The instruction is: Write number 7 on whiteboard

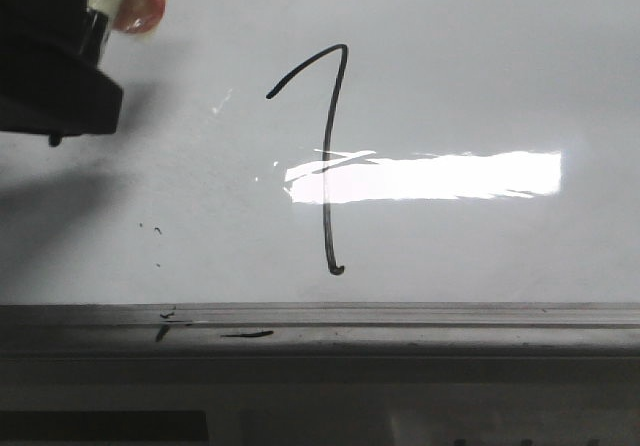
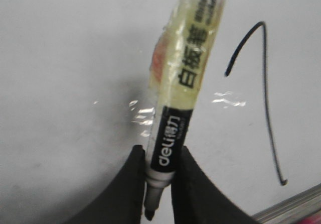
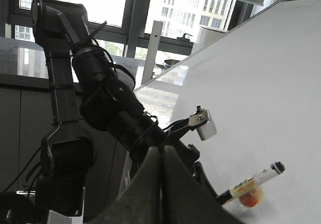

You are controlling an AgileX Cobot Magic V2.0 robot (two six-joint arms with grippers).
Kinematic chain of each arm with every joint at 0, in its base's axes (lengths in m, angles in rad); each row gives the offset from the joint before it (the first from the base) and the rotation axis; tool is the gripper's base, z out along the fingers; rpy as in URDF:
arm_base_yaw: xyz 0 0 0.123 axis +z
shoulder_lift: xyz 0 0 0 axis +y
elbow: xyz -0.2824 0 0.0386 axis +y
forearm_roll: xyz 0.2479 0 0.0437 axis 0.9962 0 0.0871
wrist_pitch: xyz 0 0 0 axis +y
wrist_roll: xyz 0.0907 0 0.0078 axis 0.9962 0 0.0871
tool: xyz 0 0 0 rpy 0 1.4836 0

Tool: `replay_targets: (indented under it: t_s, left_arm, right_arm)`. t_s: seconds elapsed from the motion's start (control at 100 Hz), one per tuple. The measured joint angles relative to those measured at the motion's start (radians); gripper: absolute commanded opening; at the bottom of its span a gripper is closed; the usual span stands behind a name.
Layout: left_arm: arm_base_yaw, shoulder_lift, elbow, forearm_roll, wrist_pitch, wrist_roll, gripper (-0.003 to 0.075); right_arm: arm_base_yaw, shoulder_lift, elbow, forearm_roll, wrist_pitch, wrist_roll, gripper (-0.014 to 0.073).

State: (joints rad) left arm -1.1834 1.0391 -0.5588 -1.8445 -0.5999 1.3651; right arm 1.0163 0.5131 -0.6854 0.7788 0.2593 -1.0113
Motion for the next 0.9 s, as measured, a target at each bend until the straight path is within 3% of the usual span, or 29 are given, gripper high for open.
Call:
replay_targets:
  t_s: [0.15, 0.29, 0.44, 0.64, 0.9]
  left_arm:
    - [-0.117, 0.080, -0.011, 0.000, -0.108, -0.063, -0.0020]
    - [-0.130, 0.157, -0.011, 0.007, -0.150, -0.233, -0.0020]
    - [-0.129, 0.187, -0.012, 0.113, -0.165, -0.429, -0.0020]
    - [-0.065, 0.195, -0.019, 0.122, -0.152, -0.486, -0.0020]
    - [0.028, 0.185, -0.028, 0.140, 0.000, -0.491, -0.0020]
  right_arm:
    - [0.000, 0.000, 0.000, -0.002, -0.037, 0.000, -0.0064]
    - [0.000, 0.000, 0.000, -0.002, -0.081, 0.000, -0.0064]
    - [0.000, 0.000, 0.000, -0.002, -0.090, 0.000, -0.0064]
    - [0.000, 0.000, 0.000, -0.002, -0.091, 0.000, -0.0064]
    - [0.000, 0.000, 0.000, -0.002, -0.091, 0.000, -0.0064]
